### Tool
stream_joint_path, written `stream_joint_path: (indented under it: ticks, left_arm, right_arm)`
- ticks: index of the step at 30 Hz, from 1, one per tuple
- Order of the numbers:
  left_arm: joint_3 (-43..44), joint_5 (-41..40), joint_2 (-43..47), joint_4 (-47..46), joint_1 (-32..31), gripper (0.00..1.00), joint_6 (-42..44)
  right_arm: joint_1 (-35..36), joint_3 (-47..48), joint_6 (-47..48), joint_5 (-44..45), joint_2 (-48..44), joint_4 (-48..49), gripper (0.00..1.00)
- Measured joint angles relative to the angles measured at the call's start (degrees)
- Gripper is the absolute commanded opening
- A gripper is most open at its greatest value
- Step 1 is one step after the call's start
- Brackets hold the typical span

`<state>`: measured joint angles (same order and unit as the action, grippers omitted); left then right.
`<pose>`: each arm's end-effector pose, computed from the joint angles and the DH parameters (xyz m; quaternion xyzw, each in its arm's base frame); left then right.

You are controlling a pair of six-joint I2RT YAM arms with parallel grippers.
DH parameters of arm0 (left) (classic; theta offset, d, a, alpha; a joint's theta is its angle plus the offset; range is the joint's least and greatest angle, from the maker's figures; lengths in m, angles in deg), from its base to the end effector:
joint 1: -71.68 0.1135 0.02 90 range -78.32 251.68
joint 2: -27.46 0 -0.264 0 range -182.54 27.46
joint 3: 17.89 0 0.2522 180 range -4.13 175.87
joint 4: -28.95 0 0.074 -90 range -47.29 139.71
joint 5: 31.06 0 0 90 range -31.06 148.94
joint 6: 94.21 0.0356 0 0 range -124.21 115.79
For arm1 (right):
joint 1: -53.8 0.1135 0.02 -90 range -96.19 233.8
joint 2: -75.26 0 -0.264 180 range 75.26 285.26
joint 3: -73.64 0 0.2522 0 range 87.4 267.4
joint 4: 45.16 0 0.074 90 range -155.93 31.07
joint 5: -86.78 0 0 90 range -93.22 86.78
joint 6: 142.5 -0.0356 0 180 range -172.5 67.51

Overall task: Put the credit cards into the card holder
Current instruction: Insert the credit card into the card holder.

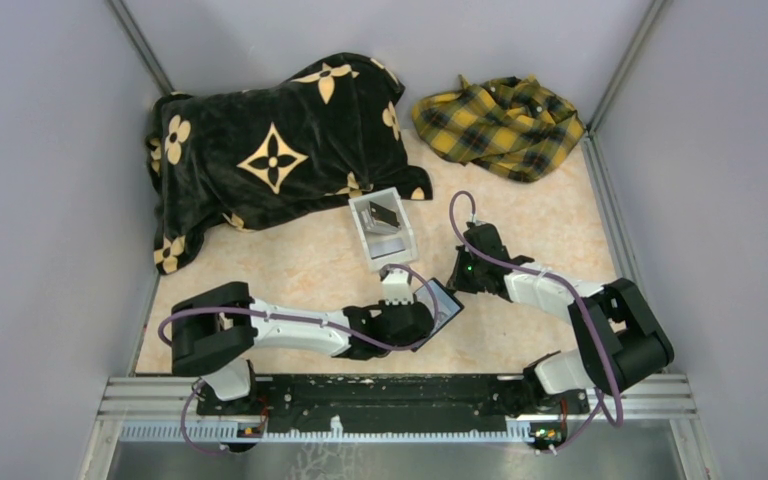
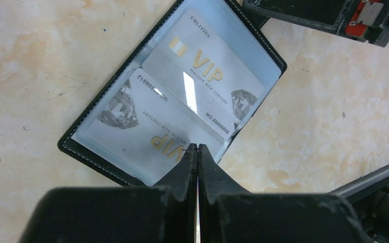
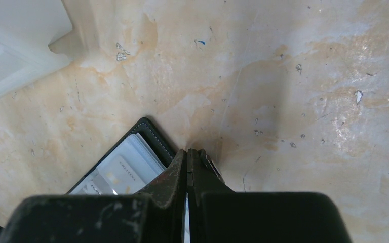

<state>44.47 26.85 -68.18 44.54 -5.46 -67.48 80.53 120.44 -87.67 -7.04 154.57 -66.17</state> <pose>0.0908 -0.3129 0.1594 0.0123 0.9049 -0.2300 0.3578 0.2212 0.1140 0.1493 0.0594 0.9474 0.1880 0.2520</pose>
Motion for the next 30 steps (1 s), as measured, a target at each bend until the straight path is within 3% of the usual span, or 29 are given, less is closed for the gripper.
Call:
stream_joint_path:
  ticks: [7, 17, 30]
  left_arm:
    - [0.55, -1.53, -1.88, 1.66, -0.02, 0.00, 0.48]
    - [8.15, -3.74, -8.28, 4.92, -0.02, 0.00, 2.34]
    - [8.79, -8.66, -8.61, 7.43, -0.02, 0.08, 2.21]
  right_arm:
    - [0.00, 0.00, 0.00, 0.00, 0.00, 0.00, 0.00]
    - [0.00, 0.00, -0.02, -0.02, 0.00, 0.00, 0.00]
    - [0.00, 0.00, -0.02, 0.00, 0.02, 0.00, 0.00]
